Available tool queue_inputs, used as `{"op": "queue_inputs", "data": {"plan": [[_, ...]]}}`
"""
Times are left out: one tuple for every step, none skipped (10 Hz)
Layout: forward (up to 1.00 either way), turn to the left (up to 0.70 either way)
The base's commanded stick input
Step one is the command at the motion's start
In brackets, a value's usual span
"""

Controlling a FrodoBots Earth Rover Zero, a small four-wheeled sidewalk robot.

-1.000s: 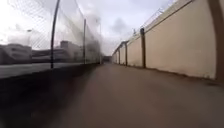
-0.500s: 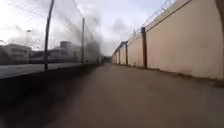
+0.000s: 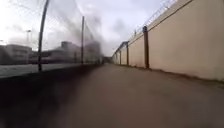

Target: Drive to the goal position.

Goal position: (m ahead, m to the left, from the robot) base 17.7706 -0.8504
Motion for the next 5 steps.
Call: {"op": "queue_inputs", "data": {"plan": [[0.50, 0.00], [0.50, 0.00], [0.50, 0.00], [0.50, 0.00], [0.50, 0.00]]}}
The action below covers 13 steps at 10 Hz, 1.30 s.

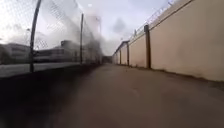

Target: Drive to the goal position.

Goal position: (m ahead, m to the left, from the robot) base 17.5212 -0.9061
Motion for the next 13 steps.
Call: {"op": "queue_inputs", "data": {"plan": [[0.50, 0.00], [0.50, 0.00], [0.50, 0.00], [0.50, 0.00], [0.50, 0.00], [0.50, 0.00], [0.50, 0.00], [0.50, 0.00], [0.50, 0.00], [0.50, 0.00], [0.50, 0.00], [0.50, 0.00], [0.50, 0.00]]}}
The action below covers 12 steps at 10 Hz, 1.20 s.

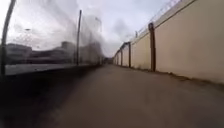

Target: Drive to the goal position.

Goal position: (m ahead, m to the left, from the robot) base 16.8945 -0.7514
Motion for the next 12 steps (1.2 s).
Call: {"op": "queue_inputs", "data": {"plan": [[0.50, 0.00], [0.50, 0.00], [0.50, 0.00], [0.50, 0.00], [0.50, 0.00], [0.50, 0.00], [0.50, 0.00], [0.50, 0.00], [0.50, 0.00], [0.50, 0.00], [0.50, 0.00], [0.50, 0.00]]}}
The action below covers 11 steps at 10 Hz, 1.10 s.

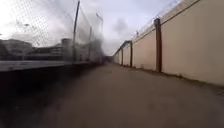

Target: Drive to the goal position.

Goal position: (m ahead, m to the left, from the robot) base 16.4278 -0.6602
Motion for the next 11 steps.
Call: {"op": "queue_inputs", "data": {"plan": [[0.50, 0.00], [0.50, 0.50], [0.50, 0.44], [0.50, 0.00], [0.50, 0.00], [0.50, 0.00], [0.50, 0.00], [0.50, 0.00], [0.50, 0.00], [0.50, 0.00], [0.50, 0.00]]}}
